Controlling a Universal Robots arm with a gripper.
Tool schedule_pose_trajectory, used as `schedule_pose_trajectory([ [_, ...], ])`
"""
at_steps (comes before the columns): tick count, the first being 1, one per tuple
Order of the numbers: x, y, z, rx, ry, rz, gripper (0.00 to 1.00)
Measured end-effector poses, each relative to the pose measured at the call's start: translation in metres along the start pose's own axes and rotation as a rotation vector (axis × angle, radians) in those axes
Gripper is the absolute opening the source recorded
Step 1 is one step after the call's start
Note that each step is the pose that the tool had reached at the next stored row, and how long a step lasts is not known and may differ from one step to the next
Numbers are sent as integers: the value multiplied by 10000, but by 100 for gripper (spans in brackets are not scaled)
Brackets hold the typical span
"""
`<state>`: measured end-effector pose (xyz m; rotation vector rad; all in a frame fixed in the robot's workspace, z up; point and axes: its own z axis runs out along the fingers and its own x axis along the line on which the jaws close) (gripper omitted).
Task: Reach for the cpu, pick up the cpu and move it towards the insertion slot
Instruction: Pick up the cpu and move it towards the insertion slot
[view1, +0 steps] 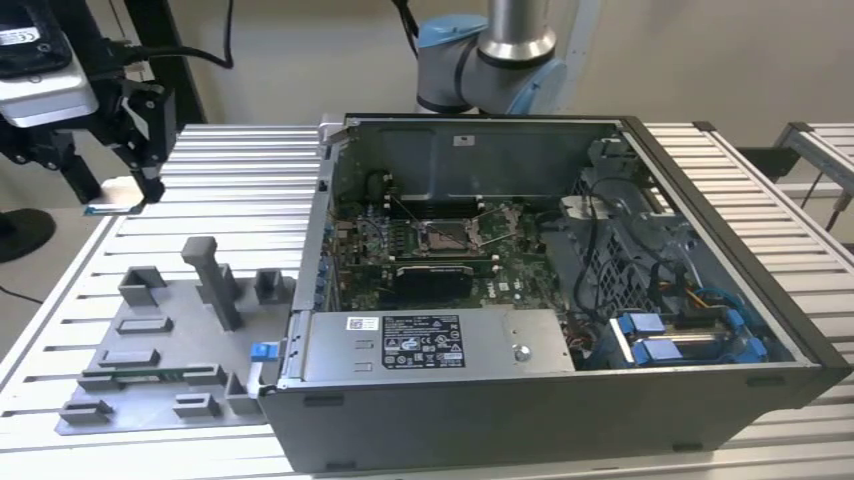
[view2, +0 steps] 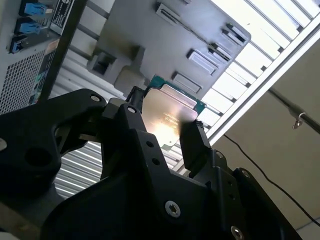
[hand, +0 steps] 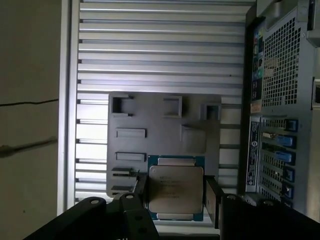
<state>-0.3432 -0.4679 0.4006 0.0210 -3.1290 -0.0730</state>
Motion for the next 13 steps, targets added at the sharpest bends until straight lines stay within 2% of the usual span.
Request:
schedule_pose_trajectory([
  [13, -390, -5, -4, -1, 12, 0, 0],
])
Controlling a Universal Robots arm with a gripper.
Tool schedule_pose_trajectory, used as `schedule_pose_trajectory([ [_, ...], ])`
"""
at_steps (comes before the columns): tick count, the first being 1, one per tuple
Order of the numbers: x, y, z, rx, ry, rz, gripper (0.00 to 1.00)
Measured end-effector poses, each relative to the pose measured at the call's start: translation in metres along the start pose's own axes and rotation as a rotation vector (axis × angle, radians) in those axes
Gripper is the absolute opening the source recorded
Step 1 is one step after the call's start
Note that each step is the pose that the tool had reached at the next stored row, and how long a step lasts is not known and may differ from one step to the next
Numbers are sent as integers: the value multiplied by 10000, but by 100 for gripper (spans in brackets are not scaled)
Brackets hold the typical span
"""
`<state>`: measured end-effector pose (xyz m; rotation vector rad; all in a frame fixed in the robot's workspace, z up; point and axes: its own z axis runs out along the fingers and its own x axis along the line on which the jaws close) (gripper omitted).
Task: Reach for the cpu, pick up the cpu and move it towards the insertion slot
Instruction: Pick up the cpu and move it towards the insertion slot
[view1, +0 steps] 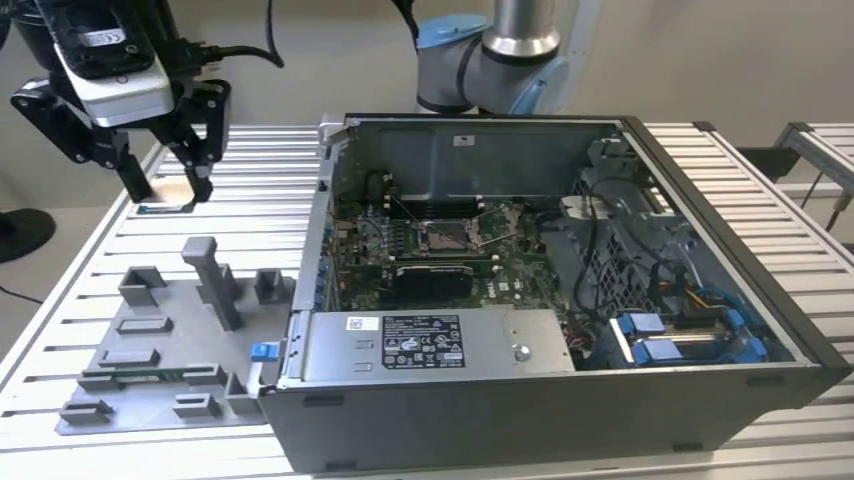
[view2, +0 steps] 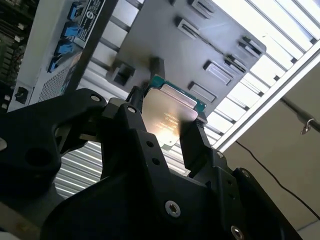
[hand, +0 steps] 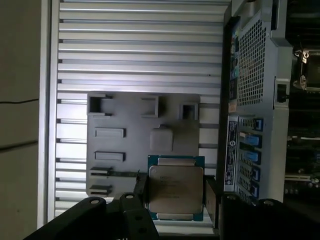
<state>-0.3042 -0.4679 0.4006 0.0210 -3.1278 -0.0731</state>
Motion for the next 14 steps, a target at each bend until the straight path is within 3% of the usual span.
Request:
schedule_pose_trajectory([
  [14, -364, -5, -5, 1, 2, 1, 0],
])
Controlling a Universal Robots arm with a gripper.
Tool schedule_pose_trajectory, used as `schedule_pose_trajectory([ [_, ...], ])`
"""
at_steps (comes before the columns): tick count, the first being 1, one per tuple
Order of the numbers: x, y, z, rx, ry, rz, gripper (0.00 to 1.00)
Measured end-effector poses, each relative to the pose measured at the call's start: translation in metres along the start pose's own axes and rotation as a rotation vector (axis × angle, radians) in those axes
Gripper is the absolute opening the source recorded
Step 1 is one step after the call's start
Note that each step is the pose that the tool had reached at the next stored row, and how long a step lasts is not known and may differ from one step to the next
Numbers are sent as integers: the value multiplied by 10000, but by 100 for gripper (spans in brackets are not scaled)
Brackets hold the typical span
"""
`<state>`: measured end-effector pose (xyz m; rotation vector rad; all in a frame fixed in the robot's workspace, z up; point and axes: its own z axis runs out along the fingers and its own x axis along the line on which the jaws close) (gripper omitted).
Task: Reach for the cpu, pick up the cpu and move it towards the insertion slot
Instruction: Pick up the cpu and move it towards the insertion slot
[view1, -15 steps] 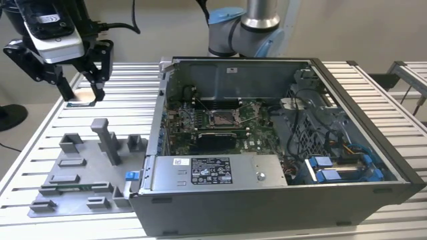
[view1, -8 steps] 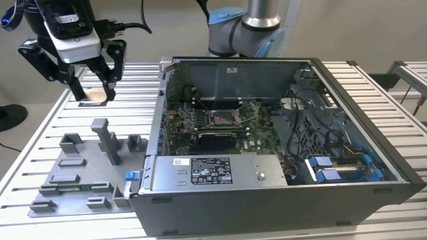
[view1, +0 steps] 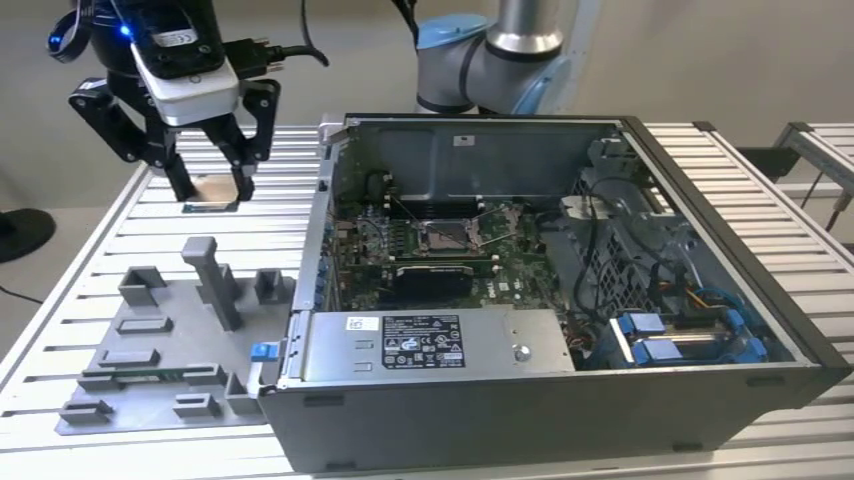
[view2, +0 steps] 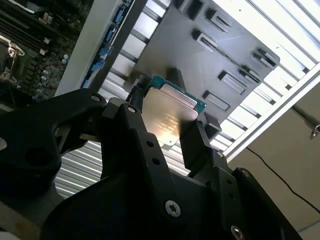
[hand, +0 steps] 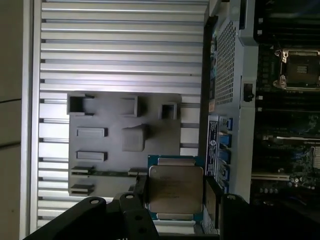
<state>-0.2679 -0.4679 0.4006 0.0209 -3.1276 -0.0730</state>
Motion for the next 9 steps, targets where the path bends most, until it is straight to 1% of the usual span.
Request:
schedule_pose_trajectory([
  [9, -230, -3, -3, 0, 0, 0, 0],
])
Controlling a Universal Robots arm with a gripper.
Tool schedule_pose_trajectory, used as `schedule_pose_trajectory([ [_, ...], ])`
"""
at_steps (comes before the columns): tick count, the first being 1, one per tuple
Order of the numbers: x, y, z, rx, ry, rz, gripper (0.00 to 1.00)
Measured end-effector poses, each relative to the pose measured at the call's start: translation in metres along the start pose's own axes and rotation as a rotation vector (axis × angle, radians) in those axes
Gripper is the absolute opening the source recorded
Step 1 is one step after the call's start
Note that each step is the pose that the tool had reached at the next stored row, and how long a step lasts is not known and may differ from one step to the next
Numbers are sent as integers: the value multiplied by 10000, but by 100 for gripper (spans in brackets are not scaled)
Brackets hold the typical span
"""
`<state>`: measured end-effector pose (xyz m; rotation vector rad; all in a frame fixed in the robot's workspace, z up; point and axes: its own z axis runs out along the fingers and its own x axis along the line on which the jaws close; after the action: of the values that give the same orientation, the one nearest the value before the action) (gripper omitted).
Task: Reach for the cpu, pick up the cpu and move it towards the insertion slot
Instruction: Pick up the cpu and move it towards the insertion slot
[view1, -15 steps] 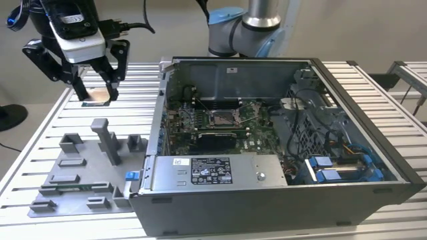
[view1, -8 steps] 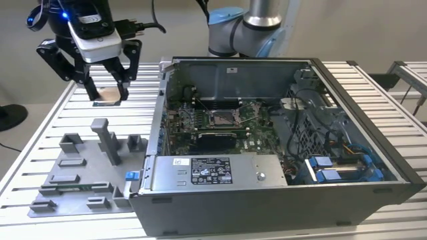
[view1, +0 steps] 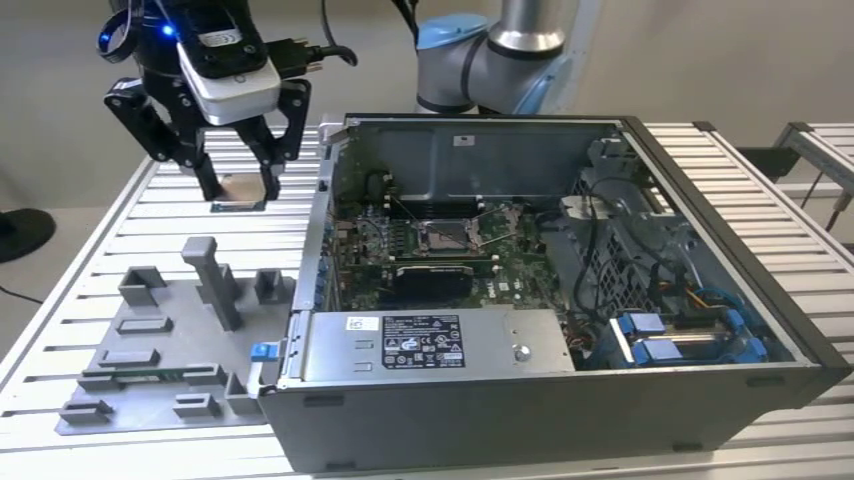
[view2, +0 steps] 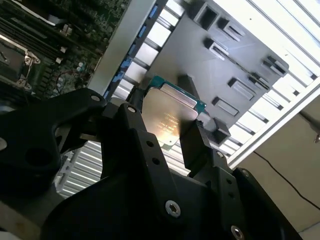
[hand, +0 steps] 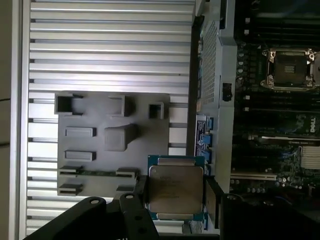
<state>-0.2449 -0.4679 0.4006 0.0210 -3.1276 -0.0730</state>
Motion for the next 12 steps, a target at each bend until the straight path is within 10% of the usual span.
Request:
schedule_pose_trajectory([
  [12, -303, -4, -4, 0, 0, 0, 0],
])
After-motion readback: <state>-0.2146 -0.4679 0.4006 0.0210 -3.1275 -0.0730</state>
